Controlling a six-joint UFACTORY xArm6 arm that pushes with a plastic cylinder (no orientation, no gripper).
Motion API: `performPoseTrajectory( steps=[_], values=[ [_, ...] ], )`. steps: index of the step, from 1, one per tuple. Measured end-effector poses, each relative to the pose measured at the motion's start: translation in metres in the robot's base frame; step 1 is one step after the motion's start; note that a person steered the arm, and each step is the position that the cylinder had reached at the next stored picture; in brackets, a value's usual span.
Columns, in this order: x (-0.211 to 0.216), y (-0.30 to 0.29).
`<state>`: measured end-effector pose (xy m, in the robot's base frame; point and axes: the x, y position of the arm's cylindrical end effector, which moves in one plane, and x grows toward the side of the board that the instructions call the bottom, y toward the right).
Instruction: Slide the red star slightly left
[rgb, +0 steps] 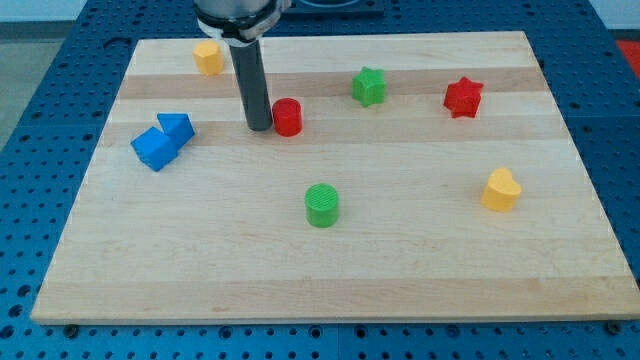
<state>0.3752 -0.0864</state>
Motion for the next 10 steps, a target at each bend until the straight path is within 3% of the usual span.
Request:
performPoseTrajectory(
  steps=[2,4,5,6,8,9,10],
  values=[
    [-0.003,0.114],
    [0.025,0.190],
    [0.006,0.274],
    [-0.036,0.311],
    [-0.058,0.257],
    [-0.074,0.283],
    [-0.087,0.345]
  ],
)
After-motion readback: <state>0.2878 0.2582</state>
